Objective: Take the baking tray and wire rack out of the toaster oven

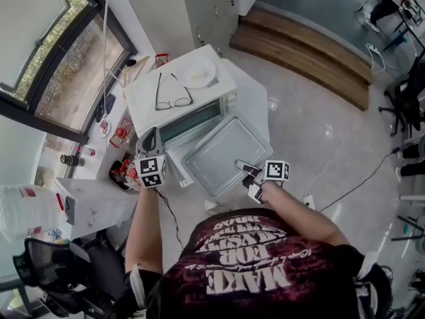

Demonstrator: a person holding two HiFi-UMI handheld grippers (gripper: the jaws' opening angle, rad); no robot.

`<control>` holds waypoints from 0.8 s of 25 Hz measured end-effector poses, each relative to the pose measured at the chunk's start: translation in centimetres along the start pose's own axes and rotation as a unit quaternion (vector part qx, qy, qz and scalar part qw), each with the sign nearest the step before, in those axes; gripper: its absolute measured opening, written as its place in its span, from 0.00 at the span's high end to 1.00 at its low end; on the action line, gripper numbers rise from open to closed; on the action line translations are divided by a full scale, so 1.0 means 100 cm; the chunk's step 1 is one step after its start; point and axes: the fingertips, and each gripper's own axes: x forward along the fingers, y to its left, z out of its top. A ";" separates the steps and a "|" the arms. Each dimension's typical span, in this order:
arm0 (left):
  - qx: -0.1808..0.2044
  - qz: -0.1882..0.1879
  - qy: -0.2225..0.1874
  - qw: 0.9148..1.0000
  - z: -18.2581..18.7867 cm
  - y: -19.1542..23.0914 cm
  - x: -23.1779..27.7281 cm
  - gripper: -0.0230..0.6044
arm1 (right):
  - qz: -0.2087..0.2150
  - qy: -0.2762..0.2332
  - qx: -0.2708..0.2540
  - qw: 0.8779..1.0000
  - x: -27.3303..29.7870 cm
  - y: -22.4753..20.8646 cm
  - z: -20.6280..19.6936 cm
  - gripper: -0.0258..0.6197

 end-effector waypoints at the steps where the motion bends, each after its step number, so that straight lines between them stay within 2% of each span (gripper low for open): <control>1: -0.010 0.002 -0.006 1.000 -0.001 -0.014 -0.008 0.95 | 0.002 0.004 -0.001 1.000 -0.009 -0.002 0.003 0.95; 5: -0.044 -0.014 -0.009 0.999 -0.004 -0.079 -0.030 0.95 | -0.003 0.014 -0.007 1.000 -0.042 -0.015 0.019 0.95; 9: -0.093 -0.023 -0.013 0.995 0.010 -0.136 -0.037 0.95 | -0.005 0.020 -0.010 1.000 -0.073 -0.029 0.041 0.95; 14: -0.092 -0.044 -0.014 0.995 0.035 -0.197 -0.022 0.95 | -0.006 0.033 -0.021 0.999 -0.104 -0.041 0.075 0.95; 20: -0.102 -0.025 -0.024 0.994 0.062 -0.228 -0.004 0.95 | -0.010 0.052 -0.030 0.998 -0.125 -0.052 0.113 0.95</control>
